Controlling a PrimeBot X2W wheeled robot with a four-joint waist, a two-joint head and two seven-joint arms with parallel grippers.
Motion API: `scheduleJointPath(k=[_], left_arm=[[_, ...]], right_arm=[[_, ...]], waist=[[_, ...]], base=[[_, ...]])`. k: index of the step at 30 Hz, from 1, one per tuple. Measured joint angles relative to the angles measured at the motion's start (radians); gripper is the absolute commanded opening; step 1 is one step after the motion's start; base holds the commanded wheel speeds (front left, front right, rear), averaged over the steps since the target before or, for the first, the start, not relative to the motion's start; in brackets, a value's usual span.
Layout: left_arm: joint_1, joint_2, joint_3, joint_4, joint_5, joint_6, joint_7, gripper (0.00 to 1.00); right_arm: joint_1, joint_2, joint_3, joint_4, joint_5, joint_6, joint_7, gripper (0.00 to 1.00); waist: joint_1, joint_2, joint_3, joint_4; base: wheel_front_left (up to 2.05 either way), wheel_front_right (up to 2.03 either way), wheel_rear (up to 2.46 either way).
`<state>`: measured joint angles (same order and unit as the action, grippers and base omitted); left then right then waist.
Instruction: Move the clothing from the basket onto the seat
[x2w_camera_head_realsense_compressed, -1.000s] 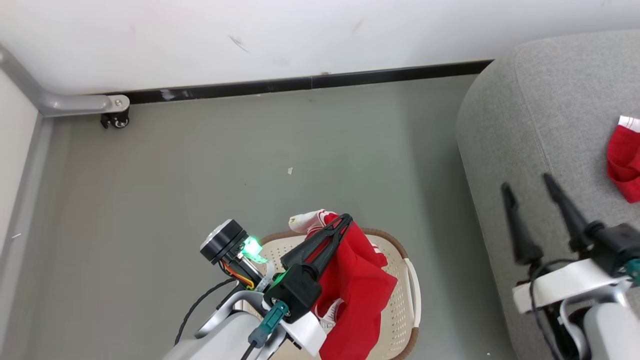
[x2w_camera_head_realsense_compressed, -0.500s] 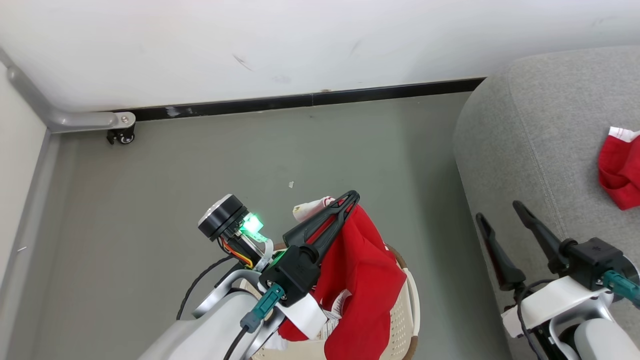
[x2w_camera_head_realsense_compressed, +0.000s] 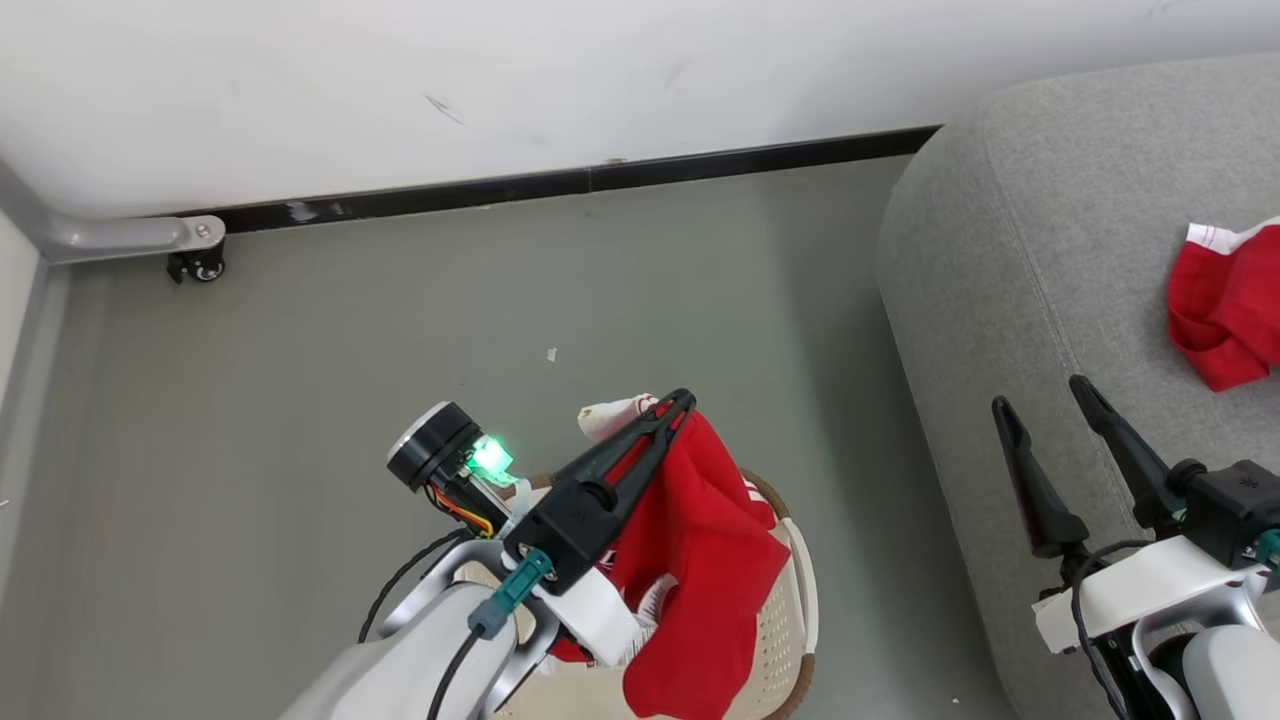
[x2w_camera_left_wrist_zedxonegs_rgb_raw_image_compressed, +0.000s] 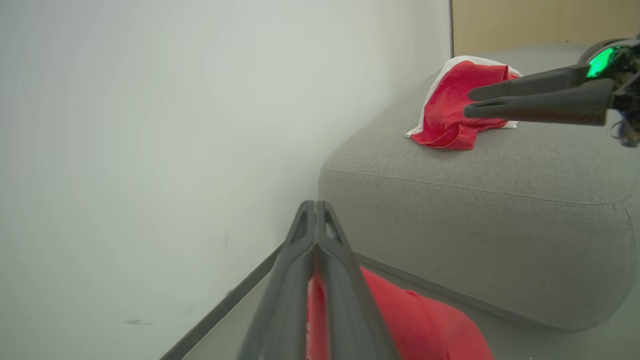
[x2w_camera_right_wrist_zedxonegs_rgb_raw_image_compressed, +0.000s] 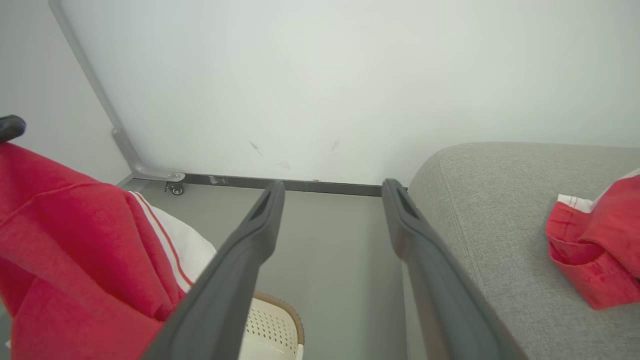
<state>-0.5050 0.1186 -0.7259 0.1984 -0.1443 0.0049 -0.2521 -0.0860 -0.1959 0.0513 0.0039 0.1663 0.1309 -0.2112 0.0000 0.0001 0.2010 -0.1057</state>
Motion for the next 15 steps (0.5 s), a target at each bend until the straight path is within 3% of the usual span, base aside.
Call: scheduleJointPath(k=[1, 3, 15], left_arm=[[0.0, 0.0, 0.005, 0.002, -0.005, 0.0, 0.0, 0.76], [0.0, 0.0, 0.011, 0.005, -0.005, 0.001, 0.0, 1.0], [0.0, -0.026, 0.047, 0.014, -0.06, 0.003, 0.0, 1.0]], right_arm=[[0.0, 0.0, -0.002, -0.002, 0.0, 0.0, 0.0, 1.0], [0.0, 0.0, -0.002, -0.006, 0.001, 0.0, 0.0, 1.0], [-0.001, -0.01, -0.011, -0.021, 0.003, 0.0, 0.0, 1.0]], waist=[[0.0, 0.0, 0.003, -0.003], [0.0001, 0.0, 0.008, -0.008], [0.0, 0.0, 0.02, -0.009]], base=[[0.0, 0.0, 0.0], [0.0, 0.0, 0.0], [0.0, 0.0, 0.0]])
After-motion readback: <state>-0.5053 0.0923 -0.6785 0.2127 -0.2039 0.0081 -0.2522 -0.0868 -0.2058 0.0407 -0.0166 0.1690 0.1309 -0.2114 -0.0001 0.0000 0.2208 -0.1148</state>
